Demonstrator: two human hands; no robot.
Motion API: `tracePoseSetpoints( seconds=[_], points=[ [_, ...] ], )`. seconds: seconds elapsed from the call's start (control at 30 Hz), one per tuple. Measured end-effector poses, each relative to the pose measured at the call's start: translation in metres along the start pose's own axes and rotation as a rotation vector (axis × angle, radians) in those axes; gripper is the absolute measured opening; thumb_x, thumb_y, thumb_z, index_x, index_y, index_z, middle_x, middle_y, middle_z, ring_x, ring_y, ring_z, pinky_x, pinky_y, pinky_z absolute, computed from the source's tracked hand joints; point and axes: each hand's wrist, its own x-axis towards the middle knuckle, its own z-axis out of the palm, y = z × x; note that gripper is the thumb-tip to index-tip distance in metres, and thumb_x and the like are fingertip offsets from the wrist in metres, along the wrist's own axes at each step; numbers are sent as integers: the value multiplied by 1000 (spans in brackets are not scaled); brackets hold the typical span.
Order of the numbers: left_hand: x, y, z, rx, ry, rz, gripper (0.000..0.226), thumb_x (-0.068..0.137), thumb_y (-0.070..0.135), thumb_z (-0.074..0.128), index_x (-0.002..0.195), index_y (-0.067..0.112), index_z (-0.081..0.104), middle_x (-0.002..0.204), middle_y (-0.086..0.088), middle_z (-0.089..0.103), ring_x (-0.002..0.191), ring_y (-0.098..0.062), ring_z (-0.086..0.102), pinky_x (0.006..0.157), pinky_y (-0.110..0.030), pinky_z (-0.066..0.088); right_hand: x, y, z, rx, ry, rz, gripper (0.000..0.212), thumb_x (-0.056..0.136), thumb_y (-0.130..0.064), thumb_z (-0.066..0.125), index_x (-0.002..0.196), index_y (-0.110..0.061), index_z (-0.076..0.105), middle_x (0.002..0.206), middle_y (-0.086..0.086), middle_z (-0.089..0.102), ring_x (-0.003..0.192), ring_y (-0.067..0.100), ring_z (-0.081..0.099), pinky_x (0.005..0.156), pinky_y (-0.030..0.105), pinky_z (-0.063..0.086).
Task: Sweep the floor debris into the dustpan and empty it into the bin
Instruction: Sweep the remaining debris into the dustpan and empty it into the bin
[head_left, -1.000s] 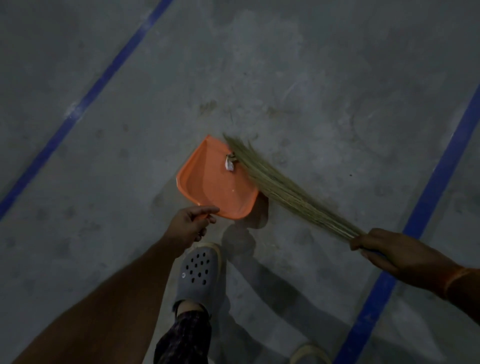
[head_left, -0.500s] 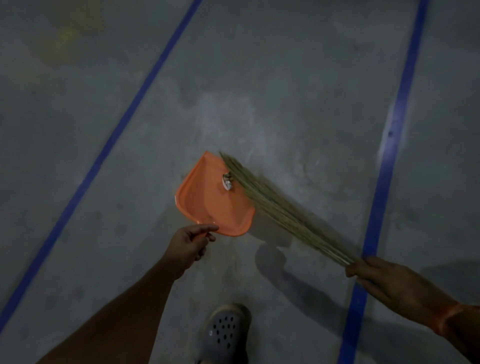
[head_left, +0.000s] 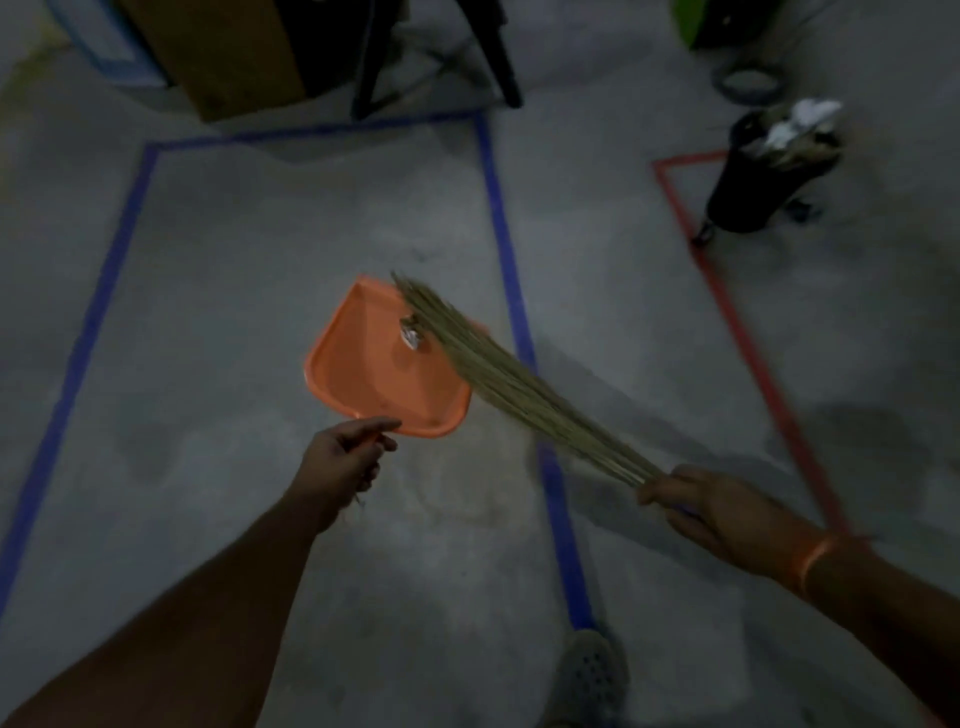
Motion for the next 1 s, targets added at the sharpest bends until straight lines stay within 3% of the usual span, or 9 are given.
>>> tracePoseSetpoints(
  seconds=[0.07,0.2,0.37,0.43,0.53,0.6,0.8,0.9,1.0],
  points=[
    [41,31,40,0,-20,22,40,96,-15,48,118,9,72,92,-14,68,51,-15,46,47,-22,33,9,43,-29,-17,7,57,25,94,-41,48,118,-42,55,96,-5,59,79,8,59,71,18,41],
    [113,89,115,-3,-63,62,41,96,-14,49,117,11,73,91,-14,68,52,-16,47,46,-23,33,25,115,-89,35,26,140,30,91,-40,48,120,-42,55,100,-7,58,85,10,59,79,24,45],
    [194,161,190,-13,-141,85,41,96,-15,48,118,10,73,88,-12,68,52,-17,45,46,-22,33,45,186,-158,14,69,210,29,91,-34,53,118,-44,54,102,-9,61,81,2,55,73,8,37],
    [229,190,215,2,-171,81,43,95,-16,48,115,12,74,86,-11,69,52,-18,44,46,-22,32,56,210,-180,40,110,225,26,92,-41,48,117,-42,55,106,-14,62,87,-4,55,79,9,41],
    [286,238,255,54,-240,85,46,94,-16,48,112,16,75,89,-16,69,49,-15,45,45,-22,33,70,240,-212,80,168,259,28,94,-50,41,113,-39,59,102,-30,48,92,-24,44,81,-6,27],
    [325,268,281,121,-288,102,47,93,-16,47,111,18,75,91,-17,68,48,-13,45,45,-23,34,82,263,-230,103,221,282,27,92,-47,43,111,-38,60,97,-35,46,93,-29,42,79,-6,29],
    [422,357,377,312,-387,134,48,92,-11,49,107,24,78,93,-13,72,50,-13,49,47,-25,36,98,337,-265,100,261,444,21,95,-43,49,113,-51,53,98,-30,55,89,-13,53,76,4,38],
    [464,394,440,415,-422,160,46,90,-8,51,109,24,79,94,-10,74,53,-14,52,49,-27,40,101,386,-275,82,259,533,19,93,-50,44,110,-57,49,97,-27,56,85,-8,55,75,17,45],
    [504,424,507,522,-432,212,43,88,-4,55,108,25,79,93,-7,75,55,-14,56,47,-26,42,104,444,-283,148,299,589,22,93,-42,52,111,-55,52,101,-25,59,89,-8,56,78,8,39]
  ],
)
